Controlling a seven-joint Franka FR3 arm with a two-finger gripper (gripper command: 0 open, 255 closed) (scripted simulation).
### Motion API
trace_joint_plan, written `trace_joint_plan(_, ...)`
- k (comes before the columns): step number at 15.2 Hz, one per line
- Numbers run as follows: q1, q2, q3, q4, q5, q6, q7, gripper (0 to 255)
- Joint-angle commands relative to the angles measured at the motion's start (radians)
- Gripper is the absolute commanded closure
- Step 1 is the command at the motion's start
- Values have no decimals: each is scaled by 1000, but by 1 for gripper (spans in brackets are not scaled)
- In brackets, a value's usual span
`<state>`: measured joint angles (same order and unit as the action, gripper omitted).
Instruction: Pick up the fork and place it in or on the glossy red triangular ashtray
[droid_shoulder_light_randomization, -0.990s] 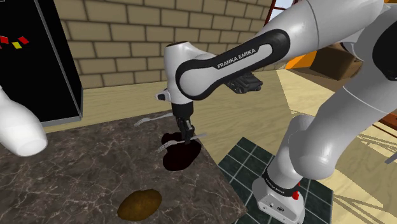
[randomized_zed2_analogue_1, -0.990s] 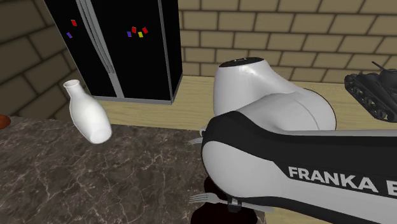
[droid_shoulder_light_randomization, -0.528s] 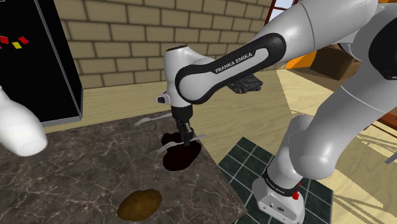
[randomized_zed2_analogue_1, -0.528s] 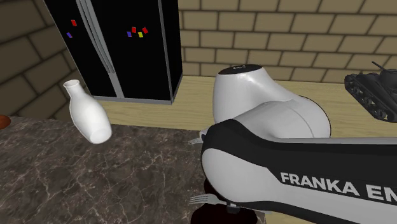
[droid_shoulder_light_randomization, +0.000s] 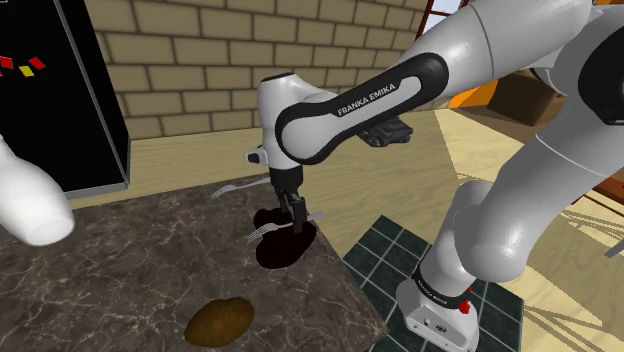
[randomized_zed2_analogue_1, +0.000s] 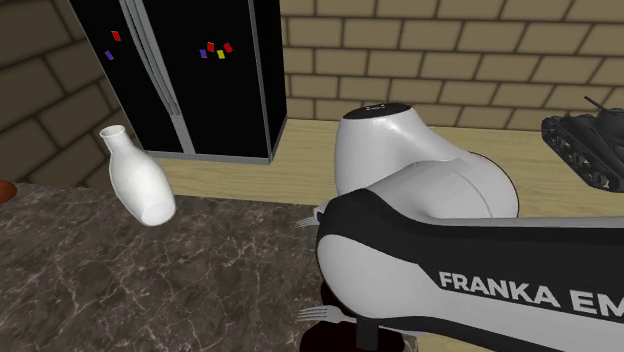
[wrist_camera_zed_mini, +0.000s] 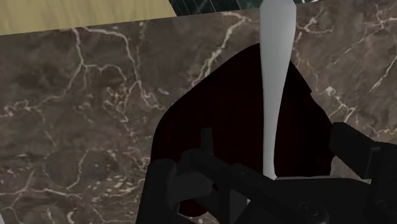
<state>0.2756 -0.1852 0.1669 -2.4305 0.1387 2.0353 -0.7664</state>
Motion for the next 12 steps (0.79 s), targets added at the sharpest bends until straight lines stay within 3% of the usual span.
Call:
trace_joint_plan(1,-2,-11,-3,25,-2,-36,0,0)
trace_joint_plan(4,-7,-31,-10,102,-8,-134,2,0)
trace_joint_plan(12,-7,-31,-10,102,-8,-133,2,0)
